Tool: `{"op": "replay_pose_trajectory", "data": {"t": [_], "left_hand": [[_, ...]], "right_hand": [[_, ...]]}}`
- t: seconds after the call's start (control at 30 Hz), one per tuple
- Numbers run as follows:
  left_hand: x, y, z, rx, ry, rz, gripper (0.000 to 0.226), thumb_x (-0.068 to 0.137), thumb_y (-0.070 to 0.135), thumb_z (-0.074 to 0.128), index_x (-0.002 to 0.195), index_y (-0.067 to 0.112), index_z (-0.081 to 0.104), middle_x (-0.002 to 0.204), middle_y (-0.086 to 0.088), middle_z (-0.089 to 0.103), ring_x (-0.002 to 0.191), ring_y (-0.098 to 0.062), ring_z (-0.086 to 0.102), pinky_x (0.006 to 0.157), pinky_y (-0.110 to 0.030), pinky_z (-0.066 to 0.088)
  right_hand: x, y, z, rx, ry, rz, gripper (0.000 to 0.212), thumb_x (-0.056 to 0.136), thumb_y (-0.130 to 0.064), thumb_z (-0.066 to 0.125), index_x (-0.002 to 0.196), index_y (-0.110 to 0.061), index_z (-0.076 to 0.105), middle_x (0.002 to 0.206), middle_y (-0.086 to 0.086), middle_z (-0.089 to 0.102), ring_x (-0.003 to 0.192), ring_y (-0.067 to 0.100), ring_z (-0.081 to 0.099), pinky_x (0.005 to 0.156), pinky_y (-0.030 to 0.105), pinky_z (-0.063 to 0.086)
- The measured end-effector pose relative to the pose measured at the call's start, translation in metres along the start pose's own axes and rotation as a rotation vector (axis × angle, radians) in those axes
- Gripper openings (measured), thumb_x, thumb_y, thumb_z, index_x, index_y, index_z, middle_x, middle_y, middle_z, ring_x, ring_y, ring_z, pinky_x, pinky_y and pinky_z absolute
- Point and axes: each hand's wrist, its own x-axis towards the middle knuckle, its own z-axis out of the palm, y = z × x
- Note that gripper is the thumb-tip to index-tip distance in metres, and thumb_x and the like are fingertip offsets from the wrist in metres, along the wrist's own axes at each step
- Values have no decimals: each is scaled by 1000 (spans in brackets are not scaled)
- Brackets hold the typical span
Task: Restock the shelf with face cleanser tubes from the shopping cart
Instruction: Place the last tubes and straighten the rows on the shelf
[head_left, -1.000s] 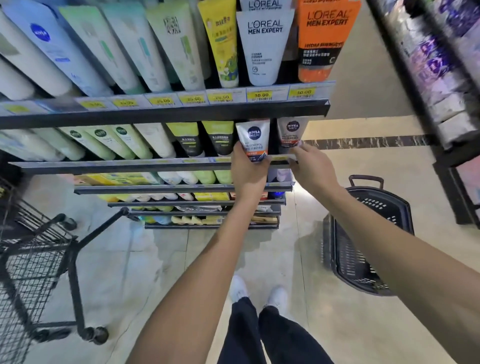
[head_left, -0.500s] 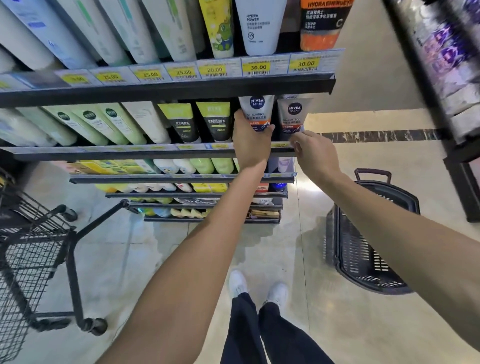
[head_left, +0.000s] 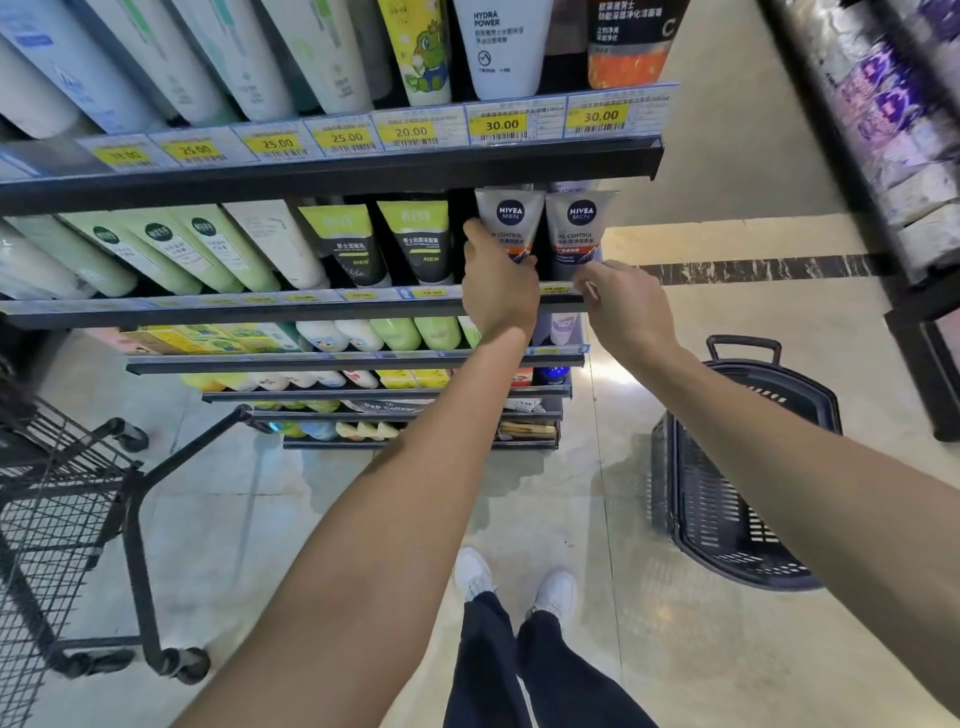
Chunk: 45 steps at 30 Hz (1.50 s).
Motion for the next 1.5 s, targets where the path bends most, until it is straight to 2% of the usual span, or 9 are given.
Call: {"op": "replay_pose_trajectory", "data": {"t": [0.37, 0.5, 0.77, 0.87, 0.97, 1.07, 1.13, 1.37, 1.5], "left_hand": [[-2, 4, 0, 49, 3, -64, 60, 84, 20, 81, 125, 12, 38, 124, -11, 67, 110, -35, 68, 81, -49, 59], [-3, 4, 0, 18, -20, -75, 60, 83, 21, 83, 123, 11, 39, 125, -11, 64, 111, -36, 67, 81, -49, 58], [-3, 6, -14, -54, -88, -70, 57, 83, 13, 82, 124, 4, 44, 131, -16, 58, 119, -38, 61, 91, -48, 55], [-9, 6, -24, -12, -111, -40, 52, 86, 14, 78, 125, 4, 45, 131, -16, 59, 117, -39, 62, 88, -46, 53], [-18, 4, -37, 44, -132, -18, 53, 92, 17, 73, 135, 6, 44, 137, -14, 55, 121, -35, 60, 90, -42, 51], [-26, -1, -55, 68, -154, -43, 65, 97, 19, 68, 150, 5, 35, 149, -14, 48, 132, -33, 52, 99, -41, 48], [-28, -4, -67, 86, -166, -98, 64, 98, 23, 66, 151, 6, 34, 152, -12, 46, 133, -32, 52, 101, -42, 49], [-55, 3, -115, 97, -145, -22, 50, 98, 26, 65, 143, 16, 46, 141, -6, 55, 108, -25, 68, 86, -40, 60], [-68, 7, -145, 78, -87, 39, 56, 98, 33, 64, 148, 15, 45, 146, -2, 52, 130, -22, 56, 99, -33, 50]], "right_hand": [[-1, -1, 4, 42, 30, 25, 13, 101, -14, 62, 110, -10, 72, 105, 12, 74, 87, 31, 64, 71, 33, 48], [-1, -1, 4, 61, 25, 45, 13, 101, -13, 62, 109, -10, 72, 104, 12, 73, 88, 32, 64, 72, 37, 53], [-3, -10, -5, 149, -36, 137, 26, 103, -19, 61, 127, -15, 70, 119, 9, 71, 103, 29, 64, 81, 34, 49], [-8, -17, -11, 170, -36, 157, 27, 101, -20, 63, 127, -15, 69, 120, 8, 70, 104, 28, 63, 81, 32, 48], [-19, -26, -25, 181, -7, 174, 27, 100, -21, 66, 126, -16, 68, 121, 5, 68, 105, 25, 61, 84, 34, 53], [-34, -39, -44, 189, 54, 149, 20, 101, -25, 63, 117, -16, 70, 114, 2, 67, 98, 21, 60, 73, 34, 53], [-40, -47, -55, 194, 97, 122, 18, 100, -25, 62, 114, -15, 69, 109, 2, 68, 95, 21, 59, 70, 33, 50], [-55, -75, -99, 338, 176, 100, 24, 99, -21, 64, 122, -15, 69, 116, 0, 70, 99, 17, 62, 77, 25, 45], [-53, -92, -118, 373, 234, 82, 23, 101, -26, 62, 121, -18, 70, 115, -3, 70, 97, 13, 63, 77, 22, 43]]}}
